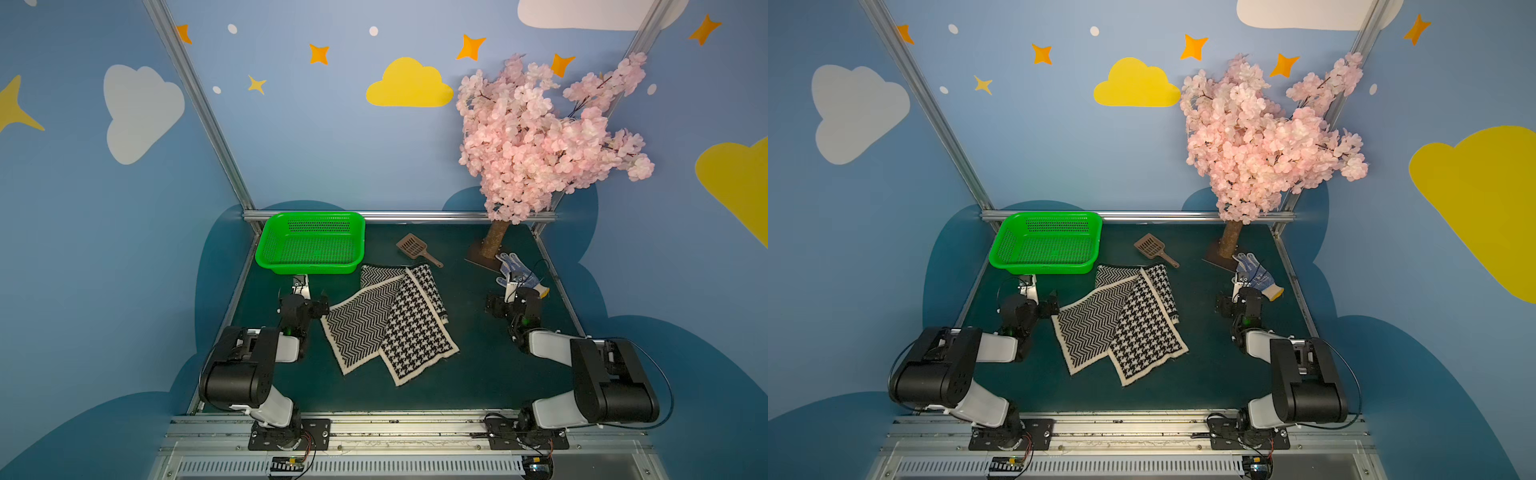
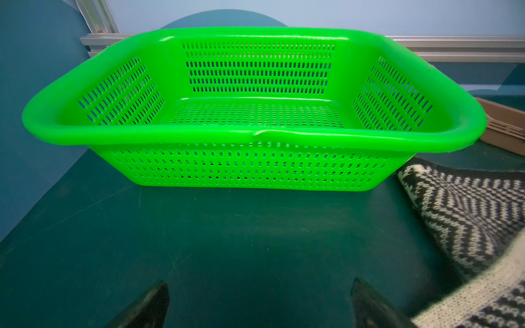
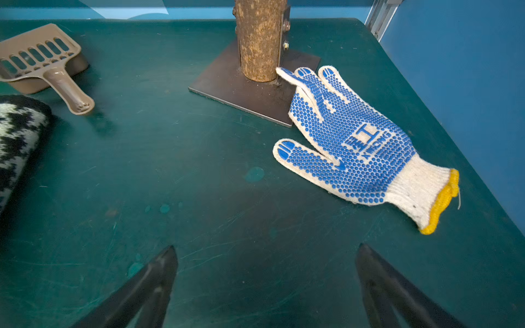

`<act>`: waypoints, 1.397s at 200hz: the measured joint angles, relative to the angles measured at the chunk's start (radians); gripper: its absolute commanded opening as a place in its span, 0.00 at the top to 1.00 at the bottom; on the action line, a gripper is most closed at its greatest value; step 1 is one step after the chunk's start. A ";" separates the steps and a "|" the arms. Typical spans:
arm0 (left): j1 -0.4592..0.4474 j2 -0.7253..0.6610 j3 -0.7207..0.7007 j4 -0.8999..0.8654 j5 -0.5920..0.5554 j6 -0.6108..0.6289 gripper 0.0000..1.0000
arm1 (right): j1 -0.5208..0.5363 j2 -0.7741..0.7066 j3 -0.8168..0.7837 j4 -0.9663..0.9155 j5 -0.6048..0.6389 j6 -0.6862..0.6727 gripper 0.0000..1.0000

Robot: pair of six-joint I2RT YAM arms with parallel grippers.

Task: Roll up the scarf and place it into the basket
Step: Flatten out the scarf at the center of the board.

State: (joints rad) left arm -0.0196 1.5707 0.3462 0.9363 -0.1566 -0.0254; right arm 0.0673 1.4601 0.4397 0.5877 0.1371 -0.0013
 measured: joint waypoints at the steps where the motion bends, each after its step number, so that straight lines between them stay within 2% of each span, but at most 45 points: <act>1: 0.000 0.000 0.000 0.000 0.000 0.000 0.00 | 0.000 0.000 0.000 0.000 0.000 0.000 0.03; 167: 0.008 0.000 0.000 0.000 0.008 0.000 0.00 | -0.002 0.000 0.000 0.000 -0.004 0.000 0.03; 196: 0.003 -0.005 0.002 -0.011 0.010 0.007 0.00 | 0.000 -0.008 0.000 0.000 0.026 0.004 0.03; 216: -0.003 -0.044 0.032 -0.090 0.010 0.016 0.00 | 0.022 -0.047 -0.001 0.003 0.073 -0.003 0.03; 242: -0.023 -0.155 0.101 -0.222 -0.002 0.030 0.00 | 0.057 -0.240 0.026 -0.100 0.088 0.010 0.03; 279: -0.075 -0.336 0.238 -0.477 -0.023 -0.052 0.00 | 0.205 -0.374 0.236 -0.359 0.107 0.081 0.03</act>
State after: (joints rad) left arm -0.0948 1.2346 0.5842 0.4591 -0.1799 -0.0776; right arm 0.2726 1.0859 0.6754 0.2291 0.2440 0.0795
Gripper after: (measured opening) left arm 1.000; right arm 0.973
